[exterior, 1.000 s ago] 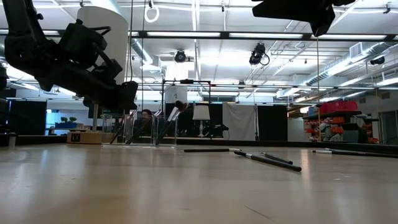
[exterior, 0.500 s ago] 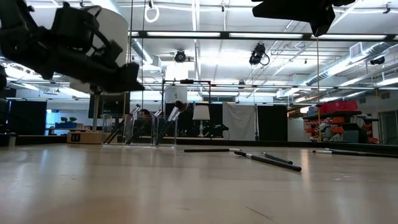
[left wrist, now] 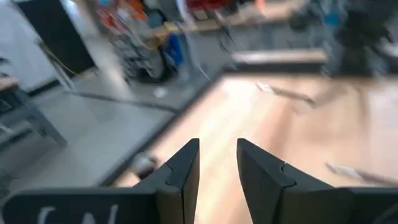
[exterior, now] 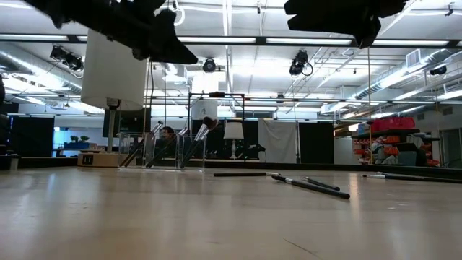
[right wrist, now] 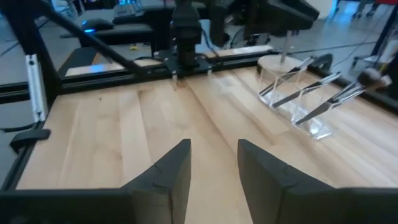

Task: Put items in baskets/containers
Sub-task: Put the brow brush into the transparent organizer

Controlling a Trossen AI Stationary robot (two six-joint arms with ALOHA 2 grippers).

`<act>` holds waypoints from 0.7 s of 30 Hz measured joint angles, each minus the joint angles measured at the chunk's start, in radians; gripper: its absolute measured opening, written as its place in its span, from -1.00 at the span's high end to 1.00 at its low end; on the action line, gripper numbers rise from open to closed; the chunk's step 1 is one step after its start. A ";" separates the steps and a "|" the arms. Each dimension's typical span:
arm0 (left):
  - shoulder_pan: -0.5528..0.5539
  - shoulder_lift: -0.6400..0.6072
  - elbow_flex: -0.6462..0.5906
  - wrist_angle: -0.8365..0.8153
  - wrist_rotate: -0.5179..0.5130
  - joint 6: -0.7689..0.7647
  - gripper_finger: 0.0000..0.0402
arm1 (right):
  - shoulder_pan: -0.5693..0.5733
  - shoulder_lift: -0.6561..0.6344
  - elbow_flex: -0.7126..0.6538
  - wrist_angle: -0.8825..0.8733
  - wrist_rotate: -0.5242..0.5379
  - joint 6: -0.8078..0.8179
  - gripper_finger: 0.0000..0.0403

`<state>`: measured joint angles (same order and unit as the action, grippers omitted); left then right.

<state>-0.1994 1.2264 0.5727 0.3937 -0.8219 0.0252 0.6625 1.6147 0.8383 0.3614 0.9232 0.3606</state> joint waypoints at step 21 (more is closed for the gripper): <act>-0.301 0.320 0.092 -0.328 0.058 -0.645 0.45 | -0.119 0.134 0.001 -0.113 -0.184 0.266 0.02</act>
<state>-0.5003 1.5462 0.6647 0.0656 -0.7643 -0.6195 0.5433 1.7489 0.8391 0.2485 0.7395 0.6266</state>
